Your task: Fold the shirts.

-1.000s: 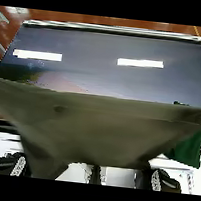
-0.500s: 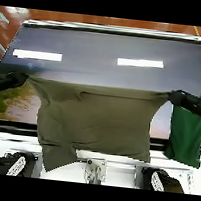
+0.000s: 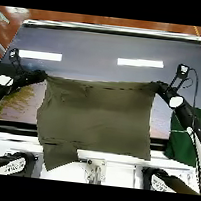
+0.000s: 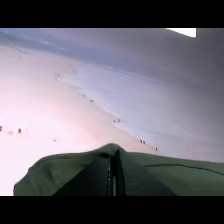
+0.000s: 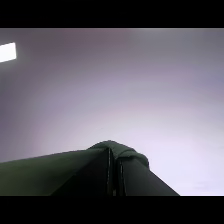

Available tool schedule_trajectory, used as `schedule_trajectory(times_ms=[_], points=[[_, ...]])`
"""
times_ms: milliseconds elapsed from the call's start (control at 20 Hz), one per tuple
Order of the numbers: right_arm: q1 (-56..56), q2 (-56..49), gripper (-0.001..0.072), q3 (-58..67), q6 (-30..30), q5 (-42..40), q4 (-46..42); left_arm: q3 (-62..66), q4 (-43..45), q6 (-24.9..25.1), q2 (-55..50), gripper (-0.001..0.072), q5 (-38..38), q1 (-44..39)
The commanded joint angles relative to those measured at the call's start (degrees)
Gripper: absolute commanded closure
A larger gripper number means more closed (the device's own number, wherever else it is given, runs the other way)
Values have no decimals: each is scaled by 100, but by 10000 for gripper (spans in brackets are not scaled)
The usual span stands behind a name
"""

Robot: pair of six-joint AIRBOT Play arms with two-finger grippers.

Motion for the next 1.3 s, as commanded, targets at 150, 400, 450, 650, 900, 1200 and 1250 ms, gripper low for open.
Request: schedule_trajectory(times_ms=[150, 400, 450, 650, 900, 1200, 1250], points=[[109, -363, 644, -9, 319, 619, 96, 177, 35, 260, -741, 662, -809, -50], [-332, -46, 644, -9, 520, 2730, -48, 179, 1279, -177, -531, 662, -2688, 332], [-470, -37, 644, -9, 732, 3018, -146, 177, 1600, -407, -531, 662, -2983, 398], [-911, -37, 644, -9, 1327, 3746, -682, 175, 2295, -820, -538, 662, -3659, 535], [-931, -219, 644, -15, 1644, 4000, -1165, 173, 2472, -964, -595, 662, -3661, 535], [-931, -479, 644, -15, 1753, 4258, -1309, 168, 2841, -1357, -627, 662, -3766, 533], [-931, -479, 644, -15, 1779, 4258, -1307, 168, 2824, -1357, -627, 663, -3770, 533]])
